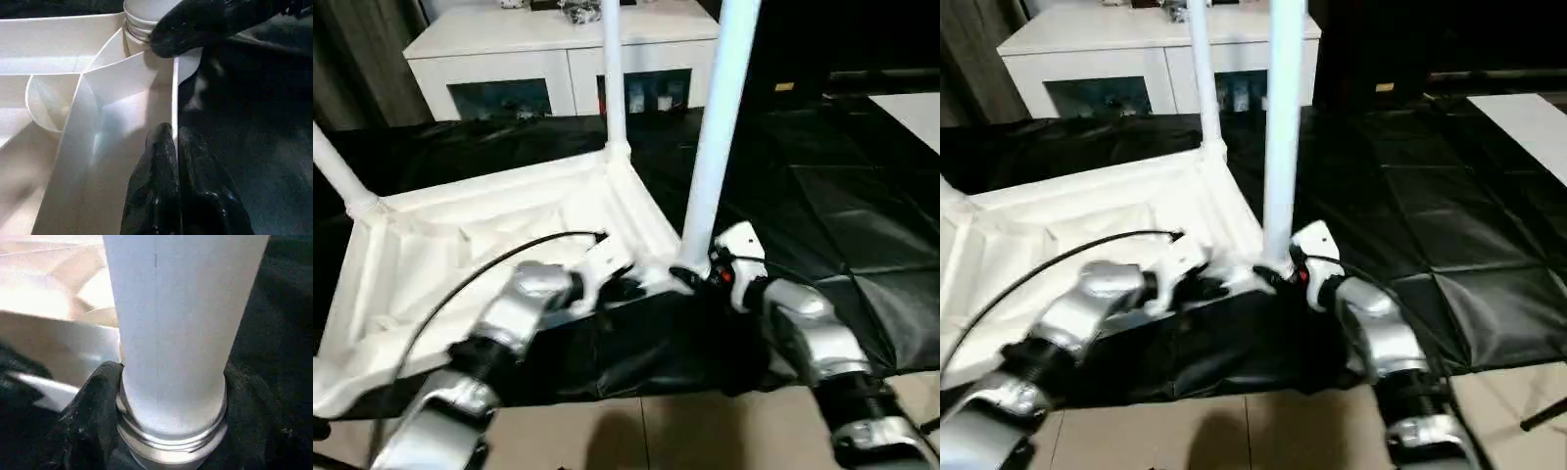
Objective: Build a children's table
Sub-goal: Rotate leg to tighten
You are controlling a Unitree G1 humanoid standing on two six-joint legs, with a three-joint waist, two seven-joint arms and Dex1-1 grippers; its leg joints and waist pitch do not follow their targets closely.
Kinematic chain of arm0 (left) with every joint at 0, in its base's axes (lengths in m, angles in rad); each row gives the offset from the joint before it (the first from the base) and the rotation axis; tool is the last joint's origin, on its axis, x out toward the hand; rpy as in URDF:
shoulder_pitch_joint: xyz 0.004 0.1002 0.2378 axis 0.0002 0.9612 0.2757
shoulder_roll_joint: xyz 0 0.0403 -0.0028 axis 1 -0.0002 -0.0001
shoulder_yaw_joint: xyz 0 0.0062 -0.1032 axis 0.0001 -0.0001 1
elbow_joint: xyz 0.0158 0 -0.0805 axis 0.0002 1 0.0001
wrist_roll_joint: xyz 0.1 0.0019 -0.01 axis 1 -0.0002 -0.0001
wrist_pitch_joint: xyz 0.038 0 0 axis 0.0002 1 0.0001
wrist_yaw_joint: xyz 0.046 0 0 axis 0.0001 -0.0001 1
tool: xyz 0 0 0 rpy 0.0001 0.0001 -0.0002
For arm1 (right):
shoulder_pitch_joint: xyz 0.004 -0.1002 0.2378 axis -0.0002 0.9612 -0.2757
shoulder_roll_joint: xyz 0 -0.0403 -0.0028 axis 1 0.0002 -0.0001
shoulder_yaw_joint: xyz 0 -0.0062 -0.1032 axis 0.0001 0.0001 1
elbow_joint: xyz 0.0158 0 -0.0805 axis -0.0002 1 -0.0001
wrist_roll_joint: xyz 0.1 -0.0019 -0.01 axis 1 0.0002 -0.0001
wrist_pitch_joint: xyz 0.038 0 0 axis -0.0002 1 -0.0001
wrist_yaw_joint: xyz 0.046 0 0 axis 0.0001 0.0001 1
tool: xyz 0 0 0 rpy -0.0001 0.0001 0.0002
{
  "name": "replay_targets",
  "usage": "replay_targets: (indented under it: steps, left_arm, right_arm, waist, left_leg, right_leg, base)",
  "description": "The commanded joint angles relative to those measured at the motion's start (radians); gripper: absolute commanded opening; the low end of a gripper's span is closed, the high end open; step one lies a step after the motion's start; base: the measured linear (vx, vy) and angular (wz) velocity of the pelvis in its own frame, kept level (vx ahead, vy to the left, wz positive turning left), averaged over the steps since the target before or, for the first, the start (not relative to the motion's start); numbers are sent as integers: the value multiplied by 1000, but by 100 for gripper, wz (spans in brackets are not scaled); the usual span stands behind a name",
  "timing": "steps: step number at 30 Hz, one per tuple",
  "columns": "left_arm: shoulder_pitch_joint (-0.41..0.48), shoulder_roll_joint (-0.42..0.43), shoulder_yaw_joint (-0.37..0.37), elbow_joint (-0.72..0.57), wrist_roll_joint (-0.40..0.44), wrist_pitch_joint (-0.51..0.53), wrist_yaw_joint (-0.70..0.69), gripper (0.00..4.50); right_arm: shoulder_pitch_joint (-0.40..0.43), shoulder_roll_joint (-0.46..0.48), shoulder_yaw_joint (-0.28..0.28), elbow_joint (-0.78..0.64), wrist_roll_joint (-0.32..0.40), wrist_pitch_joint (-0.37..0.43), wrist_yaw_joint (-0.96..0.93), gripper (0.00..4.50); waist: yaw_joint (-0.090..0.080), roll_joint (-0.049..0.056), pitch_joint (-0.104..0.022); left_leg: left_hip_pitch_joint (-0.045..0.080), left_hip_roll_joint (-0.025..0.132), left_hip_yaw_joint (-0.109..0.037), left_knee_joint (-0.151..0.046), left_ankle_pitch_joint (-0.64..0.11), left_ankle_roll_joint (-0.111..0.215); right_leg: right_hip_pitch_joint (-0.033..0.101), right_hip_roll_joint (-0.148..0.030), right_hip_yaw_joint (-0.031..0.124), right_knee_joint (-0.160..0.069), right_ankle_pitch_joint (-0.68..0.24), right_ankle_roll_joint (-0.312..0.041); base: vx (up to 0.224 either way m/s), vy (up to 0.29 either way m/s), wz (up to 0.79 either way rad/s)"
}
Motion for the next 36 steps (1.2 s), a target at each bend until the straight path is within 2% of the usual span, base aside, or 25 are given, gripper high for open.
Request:
replay_targets:
  steps: [1, 2, 3, 4, 5, 7, 8, 9, 14, 15, 16, 19, 20, 22, 24, 25, 26, 28, 30, 31, 32, 33, 34, 36]
  left_arm:
    - [-18, -53, 25, 74, 9, 6, 141, 0]
    - [-37, -78, 28, 107, 15, -3, 174, 0]
    - [-50, -96, 27, 131, 22, -16, 196, 0]
    - [-59, -107, 24, 148, 28, -33, 209, 0]
    - [-67, -116, 21, 164, 32, -44, 213, 0]
    - [-72, -121, 16, 176, 35, -56, 203, 0]
    - [-72, -119, 15, 179, 34, -57, 186, 0]
    - [-73, -117, 14, 182, 36, -61, 185, 0]
    - [-81, -113, 18, 213, 45, -92, 179, 0]
    - [-82, -110, 20, 222, 46, -117, 167, 0]
    - [-82, -110, 20, 222, 46, -117, 167, 0]
    - [-80, -108, 22, 225, 44, -165, 156, 0]
    - [-77, -114, 39, 211, 29, -229, 166, 0]
    - [-76, -114, 55, 193, 16, -260, 167, 0]
    - [-76, -110, 57, 184, 15, -274, 164, 0]
    - [-77, -105, 68, 174, 7, -283, 161, 28]
    - [-74, -97, 90, 152, -16, -277, 143, 44]
    - [-66, -81, 121, 108, -52, -259, 113, 59]
    - [-41, -59, 137, 34, -91, -207, 54, 81]
    - [-31, -50, 140, 10, -100, -198, 36, 92]
    - [18, -10, 145, -98, -140, -140, -30, 99]
    - [22, -6, 146, -107, -143, -135, -35, 105]
    - [67, 32, 146, -203, -176, -78, -91, 114]
    - [122, 84, 140, -313, -211, 6, -146, 126]
  right_arm:
    - [-6, 50, 1, 37, -11, 48, -96, 266]
    - [-11, 70, -3, 48, -25, 48, -148, 266]
    - [-15, 83, 1, 56, -40, 44, -181, 266]
    - [-19, 93, 6, 61, -54, 39, -208, 266]
    - [-23, 103, 8, 63, -60, 35, -228, 266]
    - [-22, 108, 18, 55, -64, 19, -224, 266]
    - [-16, 115, 1, 39, -45, 16, -220, 266]
    - [-14, 117, -9, 34, -34, 17, -220, 322]
    - [-10, 117, -20, 18, -35, 4, -229, 362]
    - [-9, 101, -14, 10, -43, -27, -229, 367]
    - [-9, 101, -14, 10, -43, -27, -229, 374]
    - [2, 71, -14, -23, -41, -51, -200, 374]
    - [39, 18, -10, -101, -1, -47, -74, 374]
    - [81, -33, 1, -176, 29, -30, 29, 374]
    - [98, -55, 4, -203, 39, -27, 64, 374]
    - [120, -86, 13, -232, 44, -30, 106, 378]
    - [143, -123, 21, -256, 45, -36, 143, 380]
    - [177, -175, 27, -290, 51, -49, 193, 380]
    - [196, -205, 18, -309, 68, -51, 226, 380]
    - [204, -214, 14, -324, 78, -43, 244, 380]
    - [225, -233, 19, -365, 104, -28, 304, 380]
    - [227, -235, 19, -368, 106, -27, 309, 380]
    - [240, -244, 31, -397, 124, -14, 350, 380]
    - [248, -237, 53, -419, 136, -10, 370, 380]
  waist:
    - [-1, -19, -55]
    - [-3, -14, -57]
    - [-3, -15, -57]
    - [-2, -12, -58]
    - [0, -16, -58]
    - [0, -11, -57]
    - [-1, -13, -58]
    - [-1, -14, -57]
    - [-2, -13, -54]
    - [-2, -18, -54]
    - [-1, -15, -54]
    - [-1, -20, -53]
    - [3, -24, -53]
    - [11, -27, -54]
    - [15, -26, -57]
    - [15, -25, -58]
    - [19, -27, -60]
    - [23, -21, -63]
    - [31, -19, -72]
    - [32, -14, -72]
    - [29, -21, -70]
    - [33, -20, -71]
    - [30, -20, -68]
    - [28, -18, -66]
  left_leg:
    - [24, 47, -27, -81, -270, 17]
    - [23, 45, -28, -81, -266, 16]
    - [25, 46, -27, -81, -262, 15]
    - [25, 45, -27, -81, -262, 14]
    - [24, 44, -28, -81, -262, 20]
    - [22, 44, -28, -81, -271, 31]
    - [21, 44, -29, -82, -276, 35]
    - [22, 44, -29, -82, -286, 37]
    - [21, 47, -32, -89, -311, 28]
    - [22, 46, -32, -89, -324, 25]
    - [23, 47, -33, -90, -328, 23]
    - [20, 48, -33, -91, -330, 23]
    - [17, 48, -32, -89, -320, 38]
    - [20, 50, -30, -86, -303, 52]
    - [9, 50, -31, -82, -247, 86]
    - [9, 50, -30, -81, -240, 88]
    - [8, 51, -30, -76, -214, 99]
    - [8, 51, -29, -73, -195, 108]
    - [10, 57, -28, -66, -144, 123]
    - [8, 56, -28, -63, -111, 138]
    - [2, 53, -26, -59, -95, 159]
    - [1, 58, -29, -60, -90, 173]
    - [-3, 57, -28, -60, -87, 180]
    - [2, 60, -26, -60, -100, 186]
  right_leg:
    - [27, -49, 30, -80, -247, -207]
    - [30, -48, 29, -79, -240, -207]
    - [27, -47, 29, -81, -224, -207]
    - [29, -47, 28, -81, -217, -207]
    - [32, -49, 28, -82, -209, -207]
    - [33, -51, 27, -84, -221, -202]
    - [34, -51, 27, -85, -230, -198]
    - [34, -52, 27, -87, -251, -194]
    - [30, -51, 25, -91, -300, -173]
    - [29, -52, 26, -93, -314, -171]
    - [28, -53, 26, -93, -322, -168]
    - [29, -53, 27, -94, -327, -160]
    - [33, -54, 28, -93, -310, -159]
    - [34, -54, 30, -93, -288, -154]
    - [40, -56, 29, -85, -228, -166]
    - [38, -56, 27, -83, -224, -172]
    - [41, -56, 26, -80, -197, -176]
    - [39, -58, 26, -76, -161, -196]
    - [40, -57, 24, -63, -60, -234]
    - [37, -51, 22, -54, 9, -258]
    - [39, -50, 21, -50, 49, -266]
    - [47, -57, 20, -45, 60, -271]
    - [43, -54, 20, -47, 56, -270]
    - [38, -50, 18, -49, 26, -274]
  base:
    - [0, 0, 0]
    - [0, 0, 0]
    - [0, 0, 0]
    - [0, 0, 0]
    - [0, 0, 0]
    - [0, 0, 0]
    - [0, 0, 0]
    - [0, 0, 0]
    - [0, 0, 0]
    - [0, 0, 0]
    - [0, 0, 0]
    - [0, 0, 0]
    - [0, 0, 0]
    - [0, 0, 0]
    - [0, 0, 0]
    - [0, 0, 0]
    - [0, 0, 0]
    - [0, 0, 0]
    - [0, 0, 0]
    - [0, 0, 0]
    - [0, 0, 0]
    - [0, 0, 0]
    - [0, 0, 0]
    - [0, 0, 0]
